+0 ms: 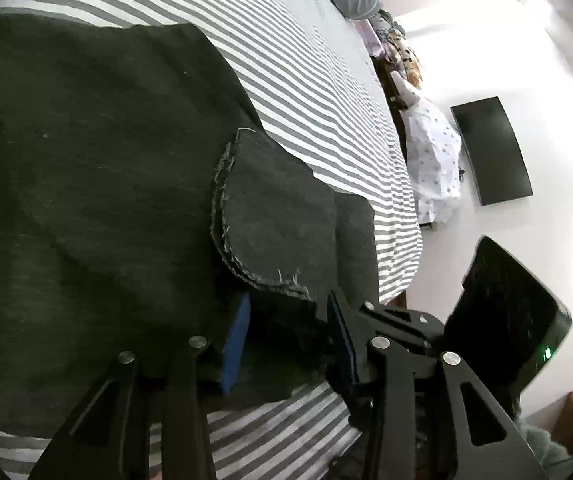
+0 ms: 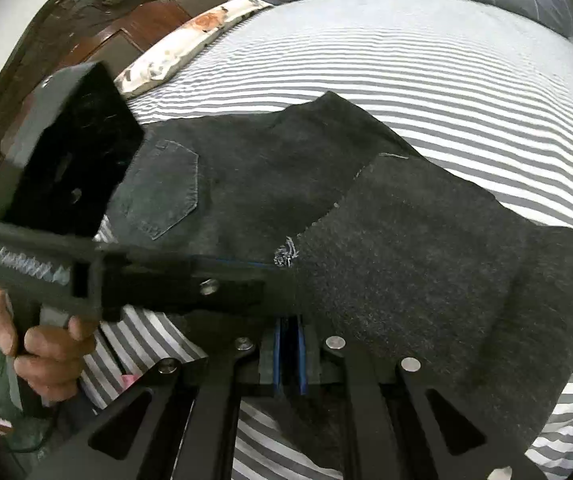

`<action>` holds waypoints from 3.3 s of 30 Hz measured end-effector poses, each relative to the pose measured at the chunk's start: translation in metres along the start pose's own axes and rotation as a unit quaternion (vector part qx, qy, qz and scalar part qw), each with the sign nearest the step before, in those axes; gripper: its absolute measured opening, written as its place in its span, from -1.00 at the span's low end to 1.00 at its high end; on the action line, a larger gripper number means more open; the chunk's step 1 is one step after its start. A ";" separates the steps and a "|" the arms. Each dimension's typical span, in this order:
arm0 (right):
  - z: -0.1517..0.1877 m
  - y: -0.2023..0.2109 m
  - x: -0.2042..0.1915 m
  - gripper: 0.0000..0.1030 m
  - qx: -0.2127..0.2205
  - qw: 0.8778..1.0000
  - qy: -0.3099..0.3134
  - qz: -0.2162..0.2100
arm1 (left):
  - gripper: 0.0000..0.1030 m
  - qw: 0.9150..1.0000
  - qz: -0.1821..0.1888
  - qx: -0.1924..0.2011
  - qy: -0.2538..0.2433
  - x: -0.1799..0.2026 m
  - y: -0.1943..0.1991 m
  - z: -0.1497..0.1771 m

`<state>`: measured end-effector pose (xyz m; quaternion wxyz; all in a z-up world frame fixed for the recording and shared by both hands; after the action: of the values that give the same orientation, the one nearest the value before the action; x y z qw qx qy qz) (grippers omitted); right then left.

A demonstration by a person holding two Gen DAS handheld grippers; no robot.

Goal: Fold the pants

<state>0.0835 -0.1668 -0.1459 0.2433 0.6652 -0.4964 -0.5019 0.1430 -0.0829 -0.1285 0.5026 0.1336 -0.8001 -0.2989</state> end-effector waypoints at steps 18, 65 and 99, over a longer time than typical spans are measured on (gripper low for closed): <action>0.048 0.044 0.018 0.06 -0.006 0.991 -0.114 -0.062 | -0.83 0.997 -0.069 0.031 -0.009 0.010 0.002 -0.010; 0.052 0.057 0.107 -0.82 0.054 0.886 -0.438 -0.145 | 0.26 0.997 0.056 -0.005 0.045 0.039 -0.020 0.044; 0.064 0.063 0.090 -0.02 0.041 0.922 -0.374 -0.091 | -0.92 0.987 -0.002 0.087 0.137 0.020 -0.029 -0.005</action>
<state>-0.0003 -0.2611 -0.1566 -0.0346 0.4805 -0.5091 -0.7132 0.1353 -0.1173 -0.1298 0.5930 0.2184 -0.7465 -0.2081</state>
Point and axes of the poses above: each gripper's, at about its wrist camera, not at the fingertips, and y roughly against the way its jaws point, x to its right, z to its underside, the point moved 3 cm from there along -y, roughly the way its jaws point, and after that the axes turned 13 degrees about -y, right-handed, at the moved point
